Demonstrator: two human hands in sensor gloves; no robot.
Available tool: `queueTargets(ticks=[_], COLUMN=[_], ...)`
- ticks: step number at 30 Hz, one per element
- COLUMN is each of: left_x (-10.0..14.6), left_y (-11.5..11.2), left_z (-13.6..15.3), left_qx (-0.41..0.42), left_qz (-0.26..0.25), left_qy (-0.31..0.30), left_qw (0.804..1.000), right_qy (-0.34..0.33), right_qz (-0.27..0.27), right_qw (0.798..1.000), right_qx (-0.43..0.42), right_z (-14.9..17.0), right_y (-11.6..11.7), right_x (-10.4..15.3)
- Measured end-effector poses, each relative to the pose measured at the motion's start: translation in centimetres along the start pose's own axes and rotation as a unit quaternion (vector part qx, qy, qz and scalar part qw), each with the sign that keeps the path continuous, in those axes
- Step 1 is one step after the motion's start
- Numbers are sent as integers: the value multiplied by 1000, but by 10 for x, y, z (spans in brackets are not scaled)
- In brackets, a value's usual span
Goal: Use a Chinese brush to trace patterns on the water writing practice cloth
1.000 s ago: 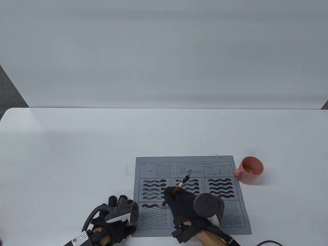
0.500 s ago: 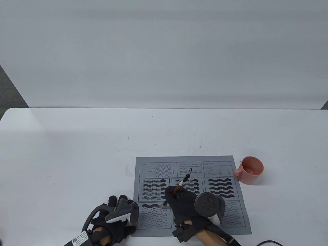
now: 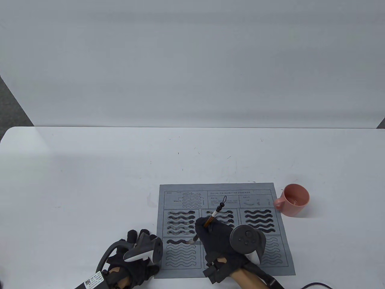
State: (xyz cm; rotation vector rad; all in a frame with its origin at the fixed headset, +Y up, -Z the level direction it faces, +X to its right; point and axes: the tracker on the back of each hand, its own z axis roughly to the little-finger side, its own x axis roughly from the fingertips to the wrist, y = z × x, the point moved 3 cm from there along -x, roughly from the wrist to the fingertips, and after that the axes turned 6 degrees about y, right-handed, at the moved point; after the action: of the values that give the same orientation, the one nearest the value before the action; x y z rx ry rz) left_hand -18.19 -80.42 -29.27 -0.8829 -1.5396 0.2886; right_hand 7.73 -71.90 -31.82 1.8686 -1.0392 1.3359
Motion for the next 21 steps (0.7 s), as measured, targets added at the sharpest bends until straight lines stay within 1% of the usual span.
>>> queueTargets(ticks=[21], left_x=[0], left_y=[0], left_z=[0], left_qx=[0], left_qz=[0], left_qy=[0], left_qw=[1000], right_qy=[8], right_qz=[17], right_qw=[1000], right_qx=[4], right_z=[2], right_y=[-5], right_x=[-1])
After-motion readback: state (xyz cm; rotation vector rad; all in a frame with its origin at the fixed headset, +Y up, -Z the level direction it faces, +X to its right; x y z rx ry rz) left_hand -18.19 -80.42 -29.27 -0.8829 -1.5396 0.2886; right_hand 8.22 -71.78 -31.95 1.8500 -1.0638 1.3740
